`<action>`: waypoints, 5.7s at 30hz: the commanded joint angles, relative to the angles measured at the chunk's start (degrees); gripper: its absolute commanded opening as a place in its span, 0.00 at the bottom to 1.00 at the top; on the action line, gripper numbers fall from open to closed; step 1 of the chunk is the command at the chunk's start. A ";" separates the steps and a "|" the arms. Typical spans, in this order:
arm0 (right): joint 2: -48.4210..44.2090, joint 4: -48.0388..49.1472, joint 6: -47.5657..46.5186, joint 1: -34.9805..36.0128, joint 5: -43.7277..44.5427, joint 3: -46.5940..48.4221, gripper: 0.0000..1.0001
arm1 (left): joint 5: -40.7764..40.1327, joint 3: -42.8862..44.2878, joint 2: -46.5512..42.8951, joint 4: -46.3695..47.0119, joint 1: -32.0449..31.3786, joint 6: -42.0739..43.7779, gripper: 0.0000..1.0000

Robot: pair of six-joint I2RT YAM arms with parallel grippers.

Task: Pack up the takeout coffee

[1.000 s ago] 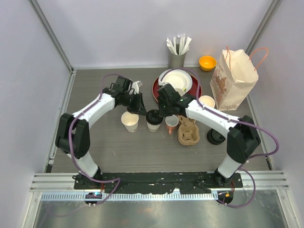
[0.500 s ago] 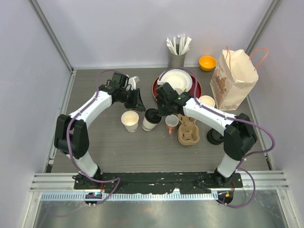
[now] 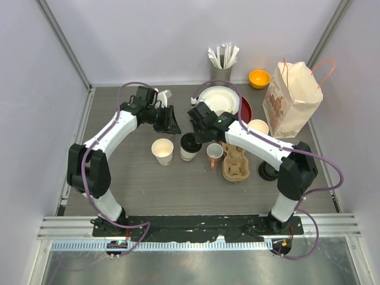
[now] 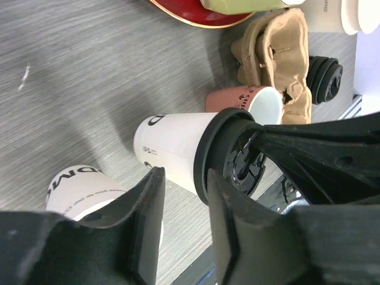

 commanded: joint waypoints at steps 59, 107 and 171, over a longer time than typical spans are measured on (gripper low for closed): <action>-44.37 -15.59 22.78 -34.76 15.88 -38.36 0.47 | 1.80 -2.69 -13.63 -1.91 14.34 9.37 0.70; -42.88 -5.03 20.85 -46.38 7.88 -45.58 0.01 | 8.31 -3.74 -12.04 -0.68 18.04 7.52 0.69; 33.93 -28.24 -22.31 11.10 -0.12 59.98 0.01 | 3.48 -5.94 -14.59 -7.54 28.32 12.70 0.69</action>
